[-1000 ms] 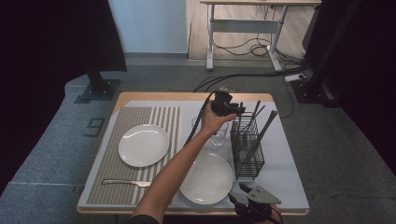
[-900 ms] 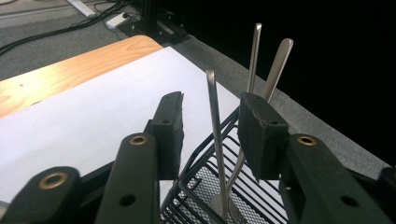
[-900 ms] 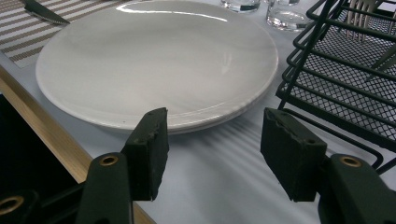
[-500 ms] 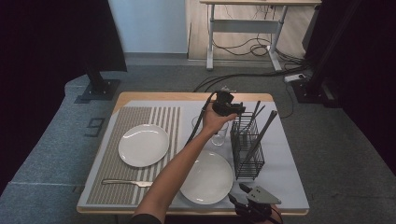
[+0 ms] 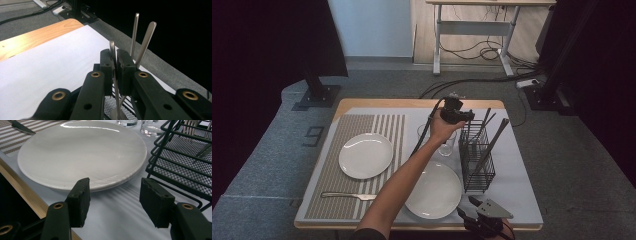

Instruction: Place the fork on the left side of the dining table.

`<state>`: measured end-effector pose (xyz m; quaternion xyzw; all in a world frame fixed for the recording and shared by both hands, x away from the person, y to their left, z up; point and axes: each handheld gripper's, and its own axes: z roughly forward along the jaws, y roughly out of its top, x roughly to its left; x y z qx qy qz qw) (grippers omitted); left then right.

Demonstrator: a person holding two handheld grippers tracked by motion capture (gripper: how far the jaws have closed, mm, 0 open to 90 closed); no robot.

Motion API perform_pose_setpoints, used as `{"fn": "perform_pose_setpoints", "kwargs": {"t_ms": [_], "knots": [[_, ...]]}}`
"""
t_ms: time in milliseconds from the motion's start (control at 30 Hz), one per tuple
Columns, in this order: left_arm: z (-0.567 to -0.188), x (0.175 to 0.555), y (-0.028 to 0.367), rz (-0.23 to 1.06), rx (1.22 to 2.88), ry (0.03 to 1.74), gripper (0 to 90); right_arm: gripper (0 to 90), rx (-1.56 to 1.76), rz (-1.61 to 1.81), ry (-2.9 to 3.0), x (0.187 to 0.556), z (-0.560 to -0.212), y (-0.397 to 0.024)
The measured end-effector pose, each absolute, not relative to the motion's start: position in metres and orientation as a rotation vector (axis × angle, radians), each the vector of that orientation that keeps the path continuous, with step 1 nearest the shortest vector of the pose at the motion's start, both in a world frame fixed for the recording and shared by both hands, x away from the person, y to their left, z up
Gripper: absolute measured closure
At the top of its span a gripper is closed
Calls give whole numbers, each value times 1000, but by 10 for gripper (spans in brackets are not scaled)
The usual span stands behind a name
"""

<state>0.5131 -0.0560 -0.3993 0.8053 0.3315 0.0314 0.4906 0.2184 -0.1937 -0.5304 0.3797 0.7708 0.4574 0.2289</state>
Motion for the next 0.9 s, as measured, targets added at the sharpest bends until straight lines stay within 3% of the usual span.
{"fn": "perform_pose_setpoints", "kwargs": {"t_ms": [900], "knots": [[-378, 496, -41, 103, 1879, 741, 869, 419, 1036, 1251, 2125, 219, -531, -192]]}}
